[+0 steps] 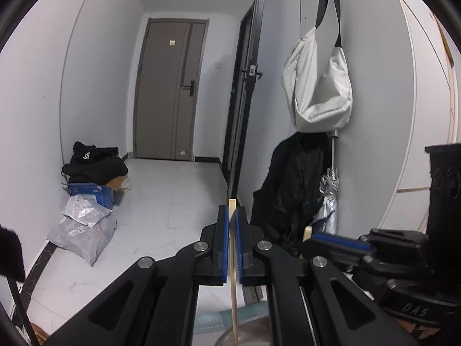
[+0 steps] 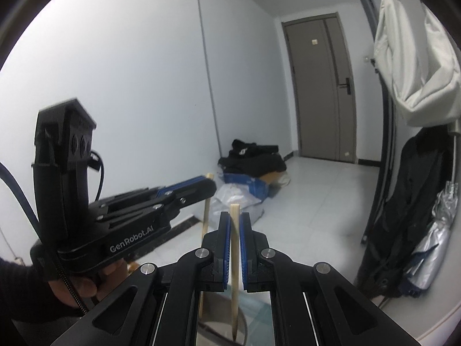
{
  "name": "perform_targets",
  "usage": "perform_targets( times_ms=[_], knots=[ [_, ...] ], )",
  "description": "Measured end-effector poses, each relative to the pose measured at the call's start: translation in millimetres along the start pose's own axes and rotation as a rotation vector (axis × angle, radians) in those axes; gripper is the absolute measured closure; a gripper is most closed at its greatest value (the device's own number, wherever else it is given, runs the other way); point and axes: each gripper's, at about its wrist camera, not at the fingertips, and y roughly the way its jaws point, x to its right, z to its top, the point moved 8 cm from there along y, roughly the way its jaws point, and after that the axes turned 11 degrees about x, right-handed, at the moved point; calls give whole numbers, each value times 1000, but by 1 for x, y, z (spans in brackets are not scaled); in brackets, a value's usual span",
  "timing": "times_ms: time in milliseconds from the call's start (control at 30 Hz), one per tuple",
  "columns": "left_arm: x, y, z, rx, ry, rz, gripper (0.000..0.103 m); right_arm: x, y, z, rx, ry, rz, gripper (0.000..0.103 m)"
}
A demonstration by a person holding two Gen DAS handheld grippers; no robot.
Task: Organize utensils
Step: 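Lower both chopsticks into the holder and open both grippers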
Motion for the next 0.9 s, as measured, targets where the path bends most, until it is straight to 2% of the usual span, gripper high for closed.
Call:
perform_targets(
  times_ms=[167, 333, 433, 500, 533, 600, 667, 767, 900],
  knots=[
    [3, -2, -7, -78, -14, -30, 101, -4, 4, -22, -57, 24, 15, 97],
    [6, -8, -14, -165, -14, -31, 99, -6, 4, -32, -91, 53, 21, 95],
    [3, -18, -12, -174, -29, -1, 90, -7, -5, -33, -86, 70, 13, 92],
    [0, -25, -10, -175, -35, 38, 65, -8, -12, -32, -86, 78, 0, 89],
    [-3, -30, -8, -169, -50, 60, 59, -9, -18, -32, -82, 81, -11, 86],
    [-8, -41, -8, -158, -95, 111, 42, -9, -29, -29, -73, 90, -34, 78],
    [-11, -51, -10, -157, -116, 169, 39, -9, -41, -27, -60, 98, -55, 68],
    [-13, -63, -15, -157, -126, 233, 38, -10, -61, -27, -41, 112, -86, 61],
    [-6, -82, -15, -151, -137, 271, 35, -16, -81, -32, -43, 120, -128, 60]
  ],
)
